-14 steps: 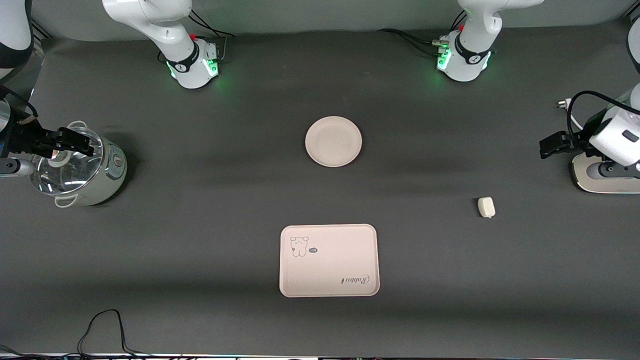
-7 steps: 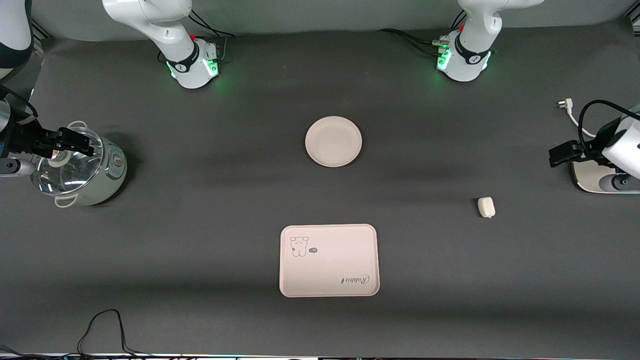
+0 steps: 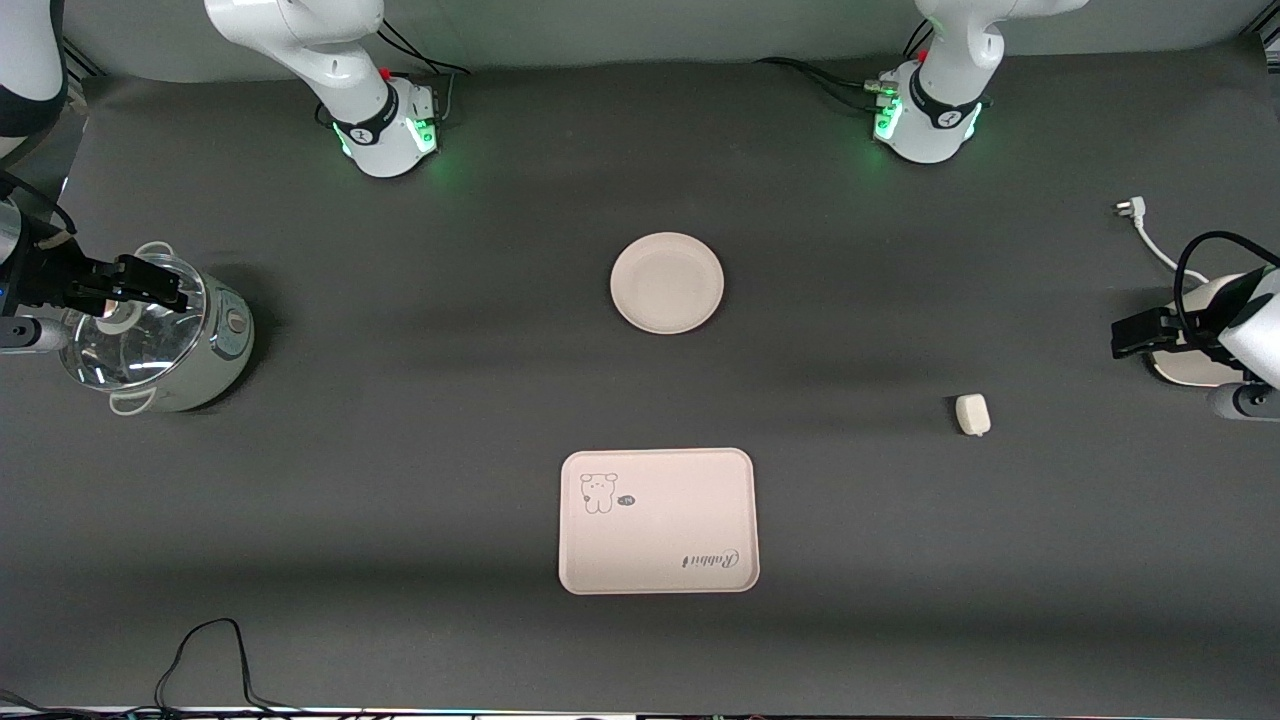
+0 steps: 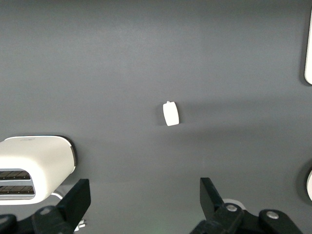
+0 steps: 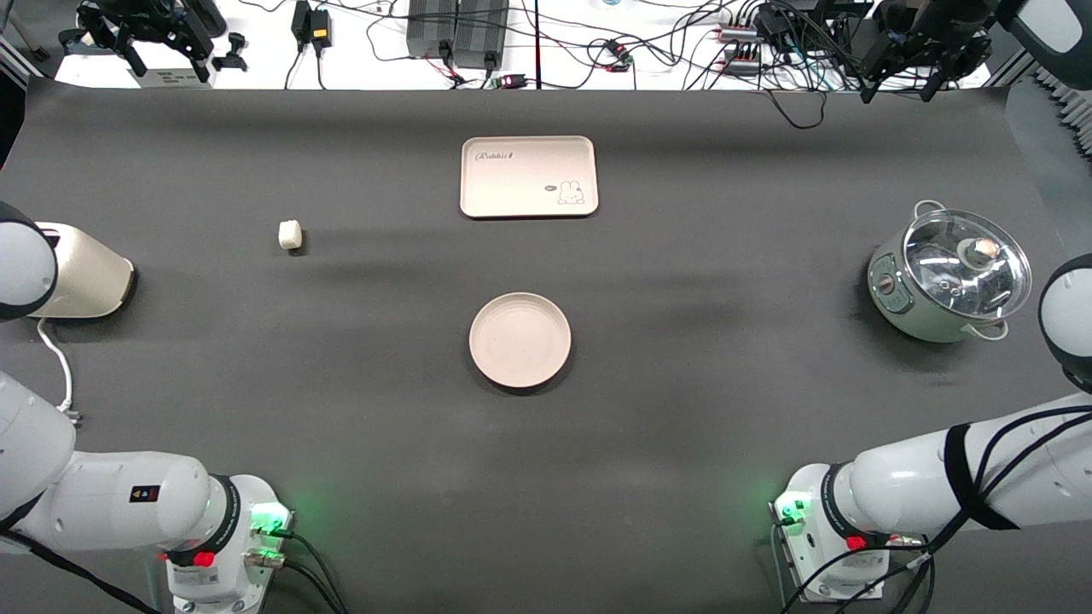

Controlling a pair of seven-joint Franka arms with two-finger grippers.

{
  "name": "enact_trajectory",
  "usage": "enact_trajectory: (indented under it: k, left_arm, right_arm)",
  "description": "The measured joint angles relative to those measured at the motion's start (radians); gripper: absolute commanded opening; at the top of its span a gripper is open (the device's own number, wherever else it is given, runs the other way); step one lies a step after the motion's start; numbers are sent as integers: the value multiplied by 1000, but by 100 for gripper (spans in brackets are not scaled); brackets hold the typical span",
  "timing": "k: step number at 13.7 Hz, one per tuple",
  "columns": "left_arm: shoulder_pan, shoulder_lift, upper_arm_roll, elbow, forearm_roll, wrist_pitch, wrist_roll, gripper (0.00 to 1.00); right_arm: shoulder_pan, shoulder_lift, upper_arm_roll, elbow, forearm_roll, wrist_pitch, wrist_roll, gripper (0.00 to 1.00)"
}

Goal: Place bun in plate and plate on tray
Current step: 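Reach the left gripper down to the white bun and grasp it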

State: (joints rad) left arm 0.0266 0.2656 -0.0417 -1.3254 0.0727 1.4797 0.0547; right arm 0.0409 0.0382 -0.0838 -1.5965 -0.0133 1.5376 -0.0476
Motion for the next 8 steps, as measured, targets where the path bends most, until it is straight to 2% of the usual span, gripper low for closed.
enact_trajectory:
  k: [5, 8]
  left_arm:
    - [33, 40, 2, -18, 5, 1, 8, 100]
    - [75, 143, 2, -44, 4, 119, 24, 100]
  right_arm:
    - [0, 0, 0, 0, 0, 0, 0, 100]
    - [0, 0, 0, 0, 0, 0, 0, 100]
